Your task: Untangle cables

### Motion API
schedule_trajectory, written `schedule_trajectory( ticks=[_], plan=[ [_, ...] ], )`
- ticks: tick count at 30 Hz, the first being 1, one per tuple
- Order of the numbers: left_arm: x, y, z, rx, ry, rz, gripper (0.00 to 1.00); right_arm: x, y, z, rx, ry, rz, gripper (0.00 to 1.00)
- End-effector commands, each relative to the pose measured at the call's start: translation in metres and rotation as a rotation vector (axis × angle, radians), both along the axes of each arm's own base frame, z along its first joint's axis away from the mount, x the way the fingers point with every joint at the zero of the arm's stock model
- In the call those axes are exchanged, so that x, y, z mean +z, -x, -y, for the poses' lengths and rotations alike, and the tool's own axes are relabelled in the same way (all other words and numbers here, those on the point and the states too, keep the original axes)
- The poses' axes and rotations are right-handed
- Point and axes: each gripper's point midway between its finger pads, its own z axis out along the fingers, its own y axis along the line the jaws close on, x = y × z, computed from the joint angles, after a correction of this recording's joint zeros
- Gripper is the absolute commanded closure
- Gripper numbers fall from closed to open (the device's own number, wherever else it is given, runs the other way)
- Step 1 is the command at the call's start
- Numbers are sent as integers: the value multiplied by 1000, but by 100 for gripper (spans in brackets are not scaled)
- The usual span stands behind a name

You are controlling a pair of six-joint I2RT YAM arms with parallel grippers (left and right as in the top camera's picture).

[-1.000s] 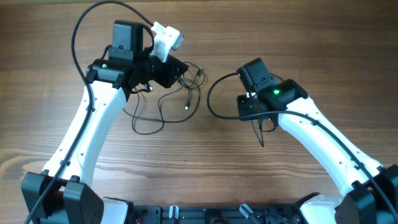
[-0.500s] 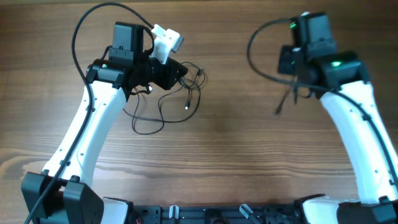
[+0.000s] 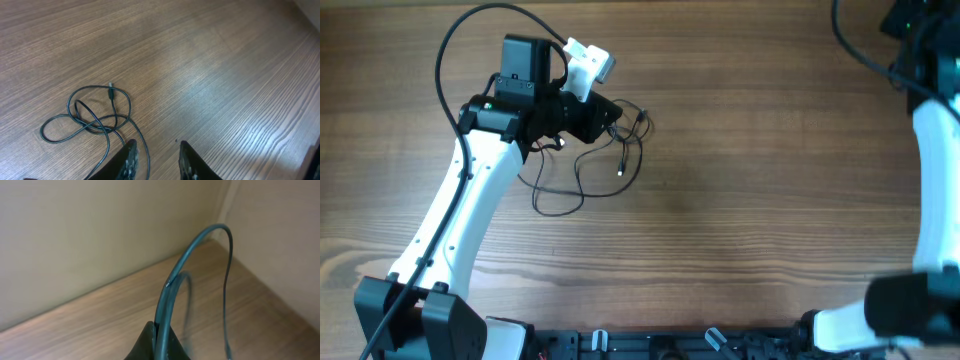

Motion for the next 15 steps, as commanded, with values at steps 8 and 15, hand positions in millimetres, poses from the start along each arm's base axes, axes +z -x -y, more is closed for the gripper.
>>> schedule_trajectory(
  ticks=[8,15],
  plan=[
    [12,4,8,9,27,2,72,-62,-10,181,-310,95,-185,96],
    [11,17,34,-57,16,8,72,-99,16,251,-330,-61,-134,96]
  ],
)
